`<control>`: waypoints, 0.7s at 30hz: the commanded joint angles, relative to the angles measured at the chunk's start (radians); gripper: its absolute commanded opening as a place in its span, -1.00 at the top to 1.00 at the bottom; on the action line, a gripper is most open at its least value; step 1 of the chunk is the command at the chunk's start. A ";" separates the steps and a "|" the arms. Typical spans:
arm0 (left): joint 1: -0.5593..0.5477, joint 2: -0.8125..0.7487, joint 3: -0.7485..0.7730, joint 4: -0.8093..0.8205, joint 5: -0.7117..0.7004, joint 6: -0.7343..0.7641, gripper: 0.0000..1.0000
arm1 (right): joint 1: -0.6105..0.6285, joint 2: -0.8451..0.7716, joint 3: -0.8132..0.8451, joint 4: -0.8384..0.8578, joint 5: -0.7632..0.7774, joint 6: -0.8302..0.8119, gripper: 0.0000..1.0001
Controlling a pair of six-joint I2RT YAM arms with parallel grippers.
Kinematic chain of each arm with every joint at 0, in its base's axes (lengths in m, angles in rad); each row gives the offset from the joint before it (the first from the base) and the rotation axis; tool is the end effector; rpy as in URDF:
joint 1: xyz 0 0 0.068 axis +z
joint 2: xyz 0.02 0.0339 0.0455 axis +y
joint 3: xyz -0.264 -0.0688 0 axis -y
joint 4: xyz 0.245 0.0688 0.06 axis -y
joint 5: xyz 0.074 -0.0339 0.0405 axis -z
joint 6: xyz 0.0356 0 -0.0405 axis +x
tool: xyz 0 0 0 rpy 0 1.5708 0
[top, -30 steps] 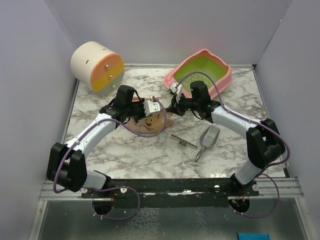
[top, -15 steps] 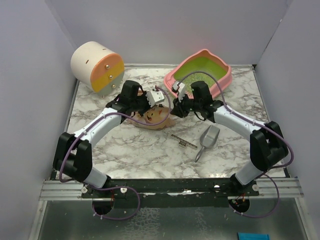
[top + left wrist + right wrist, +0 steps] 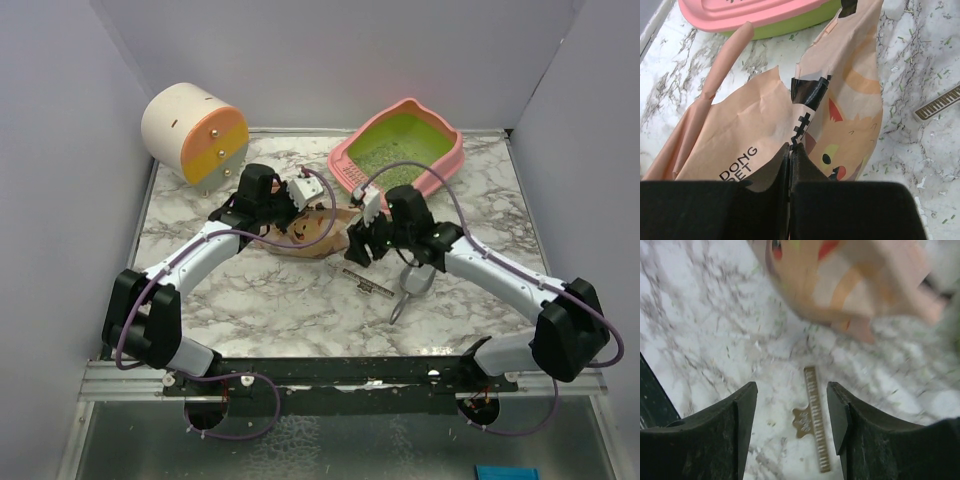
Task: Fill the litter box with clean litter
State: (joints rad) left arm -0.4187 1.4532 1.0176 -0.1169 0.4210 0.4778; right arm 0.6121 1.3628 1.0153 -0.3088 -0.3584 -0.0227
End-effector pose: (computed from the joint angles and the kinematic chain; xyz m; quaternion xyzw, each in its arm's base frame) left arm 0.2929 -0.1463 0.2708 0.4619 0.7254 -0.1683 0.4819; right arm 0.2394 0.1834 0.2793 -0.3503 0.8142 0.2792 0.3692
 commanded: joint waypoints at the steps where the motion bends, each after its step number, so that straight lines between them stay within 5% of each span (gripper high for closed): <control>1: 0.008 -0.023 0.033 0.126 -0.022 -0.088 0.95 | 0.111 0.002 -0.157 -0.069 0.211 0.135 -0.15; 8: 0.007 -0.069 0.040 0.146 -0.021 -0.149 0.67 | 0.138 -0.083 -0.192 -0.114 0.307 0.204 -0.09; 21: 0.008 -0.133 0.055 0.180 -0.032 -0.212 0.48 | 0.178 0.105 -0.086 -0.220 0.349 0.142 -0.10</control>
State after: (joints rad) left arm -0.4183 1.4036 1.0443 0.0006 0.4072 0.3199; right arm 0.7750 1.4441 0.8913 -0.4763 -0.0483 0.1444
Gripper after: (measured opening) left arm 0.230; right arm 0.550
